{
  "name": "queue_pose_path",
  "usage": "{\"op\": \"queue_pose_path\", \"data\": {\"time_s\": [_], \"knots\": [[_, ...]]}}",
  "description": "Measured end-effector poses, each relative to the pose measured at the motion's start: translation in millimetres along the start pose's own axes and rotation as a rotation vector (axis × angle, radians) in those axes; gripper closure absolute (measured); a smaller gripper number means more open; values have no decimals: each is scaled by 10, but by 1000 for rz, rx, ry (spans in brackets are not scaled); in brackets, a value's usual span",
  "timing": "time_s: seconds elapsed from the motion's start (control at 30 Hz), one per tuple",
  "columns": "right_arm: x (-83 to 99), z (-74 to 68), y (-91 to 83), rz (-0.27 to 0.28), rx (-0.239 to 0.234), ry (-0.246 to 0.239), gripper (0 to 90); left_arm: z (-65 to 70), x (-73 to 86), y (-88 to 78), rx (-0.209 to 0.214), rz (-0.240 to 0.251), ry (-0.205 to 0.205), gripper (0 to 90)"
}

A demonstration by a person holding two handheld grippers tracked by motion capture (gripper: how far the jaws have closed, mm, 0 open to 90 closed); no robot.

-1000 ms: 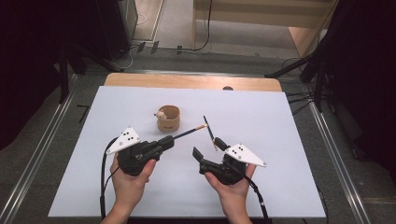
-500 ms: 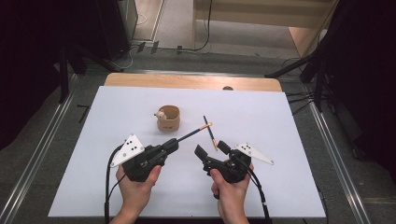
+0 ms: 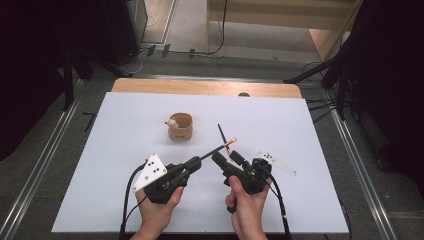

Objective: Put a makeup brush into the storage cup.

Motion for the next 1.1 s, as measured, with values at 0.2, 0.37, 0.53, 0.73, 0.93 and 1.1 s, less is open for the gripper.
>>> {"op": "queue_pose_path", "data": {"time_s": [0.2, 0.37, 0.53, 0.73, 0.93, 1.1], "knots": [[-10, 36, 13, -12, -14, 52, 150, 79, 55, 44, 5, -6, 15, 866], [-14, 74, 16, -20, -32, 116, 243, 130, 84, 71, 14, -13, 28, 865], [-12, 130, 28, -40, -43, 174, 333, 161, 119, 97, 16, -23, 43, 866], [-5, 171, 21, -49, -61, 219, 450, 182, 149, 117, 21, -37, 56, 866], [-9, 172, 18, -54, -75, 236, 506, 213, 163, 127, 24, -41, 69, 866], [-9, 200, 7, -48, -96, 283, 635, 199, 155, 112, 23, -39, 73, 865]]}}
Point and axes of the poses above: each handheld gripper's, and its own axes: y roughly forward along the jaws, x roughly out of its underside, z roughly to its right, the point moved 9 cm from there along y, roughly forward along the jaws, and after that the axes turned 4 degrees about -z, right-handed, at the moved point
